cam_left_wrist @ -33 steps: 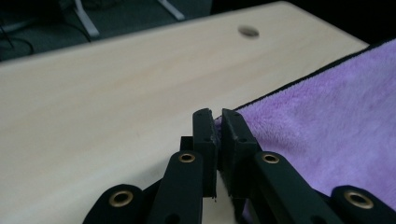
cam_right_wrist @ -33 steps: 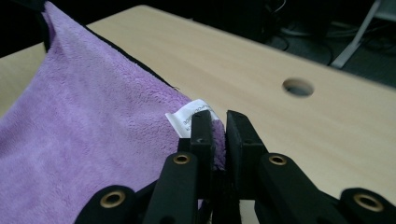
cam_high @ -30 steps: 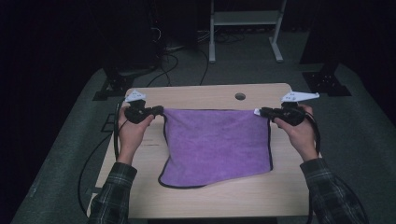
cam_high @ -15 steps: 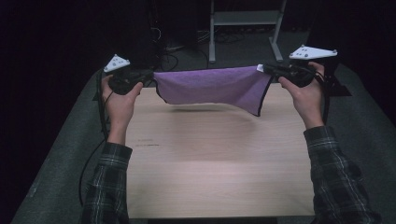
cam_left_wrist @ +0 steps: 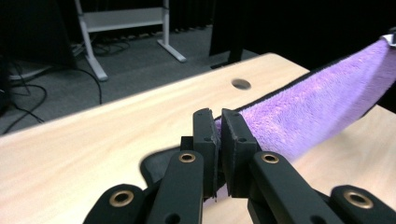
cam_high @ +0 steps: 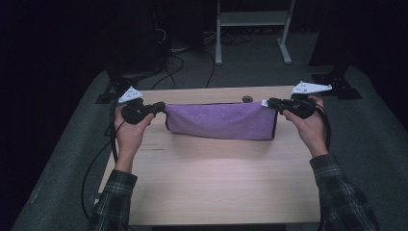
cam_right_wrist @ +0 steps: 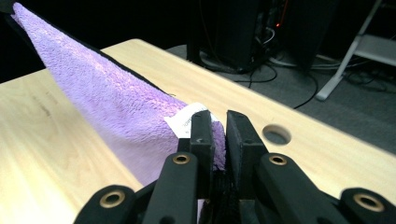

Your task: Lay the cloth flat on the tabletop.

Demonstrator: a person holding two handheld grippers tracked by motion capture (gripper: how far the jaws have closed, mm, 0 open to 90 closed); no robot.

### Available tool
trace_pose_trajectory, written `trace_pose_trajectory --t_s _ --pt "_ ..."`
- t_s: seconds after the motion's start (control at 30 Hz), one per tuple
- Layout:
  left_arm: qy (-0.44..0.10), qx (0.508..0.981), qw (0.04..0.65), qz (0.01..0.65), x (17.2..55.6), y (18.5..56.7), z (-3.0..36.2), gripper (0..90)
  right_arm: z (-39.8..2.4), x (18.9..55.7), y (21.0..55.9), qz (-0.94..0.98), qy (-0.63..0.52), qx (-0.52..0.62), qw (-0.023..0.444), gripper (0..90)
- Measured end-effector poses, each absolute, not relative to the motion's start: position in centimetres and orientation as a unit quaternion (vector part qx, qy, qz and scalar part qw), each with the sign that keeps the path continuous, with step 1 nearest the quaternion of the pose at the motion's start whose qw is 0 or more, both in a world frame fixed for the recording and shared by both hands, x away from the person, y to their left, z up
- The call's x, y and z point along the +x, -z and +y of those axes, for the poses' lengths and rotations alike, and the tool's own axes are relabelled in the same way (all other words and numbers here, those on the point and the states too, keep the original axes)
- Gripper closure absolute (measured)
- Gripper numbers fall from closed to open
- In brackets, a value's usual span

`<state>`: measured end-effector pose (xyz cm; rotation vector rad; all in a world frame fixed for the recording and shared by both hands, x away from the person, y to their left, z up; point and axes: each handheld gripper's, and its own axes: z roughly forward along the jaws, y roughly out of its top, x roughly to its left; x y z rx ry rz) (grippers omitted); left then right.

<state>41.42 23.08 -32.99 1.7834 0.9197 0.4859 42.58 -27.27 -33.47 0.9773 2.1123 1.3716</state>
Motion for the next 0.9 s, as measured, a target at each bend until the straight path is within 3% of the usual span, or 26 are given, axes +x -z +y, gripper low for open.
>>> trace_pose_trajectory --t_s 0.33,0.9 --pt "-0.173 0.752 0.509 0.38 37.7 35.5 23.9 85.0 -27.9 40.0 36.4 0.772 -0.501 0.351 0.174 80.7" --pt "-0.121 0.776 0.49 0.377 31.8 39.3 24.4 85.0 -27.8 35.7 39.9 0.796 -0.482 0.337 0.148 80.7"
